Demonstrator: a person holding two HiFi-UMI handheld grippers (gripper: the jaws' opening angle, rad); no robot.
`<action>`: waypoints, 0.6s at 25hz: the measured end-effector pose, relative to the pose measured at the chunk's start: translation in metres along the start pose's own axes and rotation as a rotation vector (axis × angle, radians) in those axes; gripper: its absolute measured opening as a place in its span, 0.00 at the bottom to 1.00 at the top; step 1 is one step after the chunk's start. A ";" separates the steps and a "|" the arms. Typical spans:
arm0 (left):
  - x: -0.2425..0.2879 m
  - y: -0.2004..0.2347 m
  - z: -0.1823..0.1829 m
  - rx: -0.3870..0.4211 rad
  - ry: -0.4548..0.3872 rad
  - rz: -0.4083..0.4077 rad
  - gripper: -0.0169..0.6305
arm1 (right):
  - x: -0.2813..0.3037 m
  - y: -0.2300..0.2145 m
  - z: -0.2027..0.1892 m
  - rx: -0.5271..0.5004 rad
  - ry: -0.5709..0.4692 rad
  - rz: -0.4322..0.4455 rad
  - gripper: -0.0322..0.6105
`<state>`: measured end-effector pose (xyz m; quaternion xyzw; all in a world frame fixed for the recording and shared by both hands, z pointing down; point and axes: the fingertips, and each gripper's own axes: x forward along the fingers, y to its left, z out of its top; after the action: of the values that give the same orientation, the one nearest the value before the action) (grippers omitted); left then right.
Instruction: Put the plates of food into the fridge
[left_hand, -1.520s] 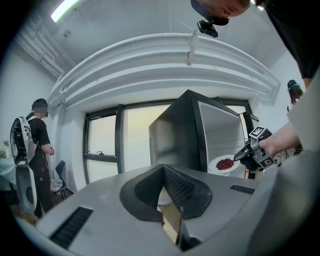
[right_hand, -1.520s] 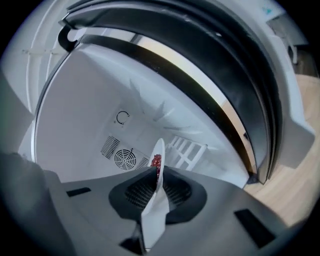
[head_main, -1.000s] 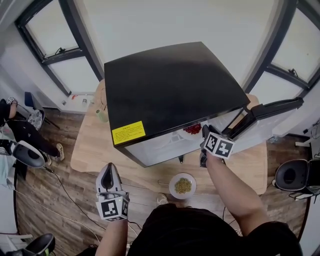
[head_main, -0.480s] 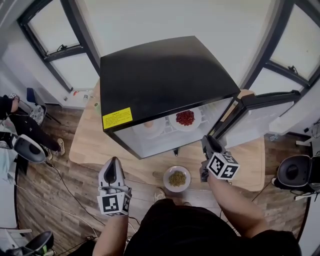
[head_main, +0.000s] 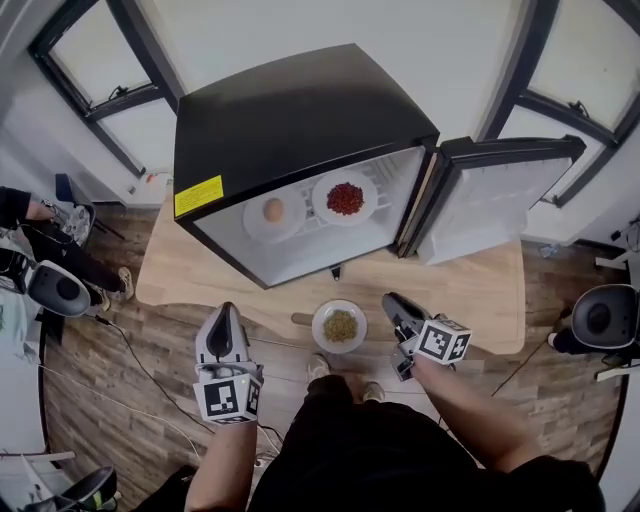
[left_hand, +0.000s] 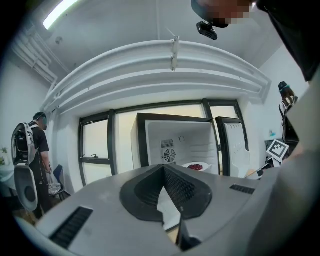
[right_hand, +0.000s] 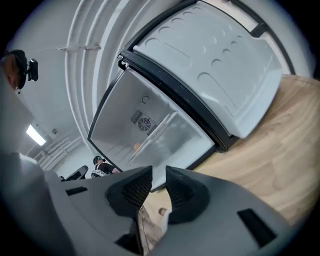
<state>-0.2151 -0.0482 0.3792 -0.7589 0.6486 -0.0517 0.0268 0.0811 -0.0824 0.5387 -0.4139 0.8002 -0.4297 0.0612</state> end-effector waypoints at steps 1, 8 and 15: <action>-0.005 -0.004 0.000 0.003 0.005 0.005 0.03 | -0.006 -0.005 -0.012 0.021 0.021 -0.002 0.20; -0.038 -0.023 0.006 0.037 0.015 0.040 0.03 | -0.024 -0.036 -0.083 0.318 0.062 0.018 0.20; -0.086 -0.017 0.004 0.076 0.052 0.123 0.03 | -0.016 -0.064 -0.157 0.477 0.128 -0.071 0.27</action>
<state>-0.2108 0.0388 0.3729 -0.7144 0.6921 -0.0942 0.0417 0.0589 0.0109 0.6799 -0.3876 0.6631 -0.6338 0.0910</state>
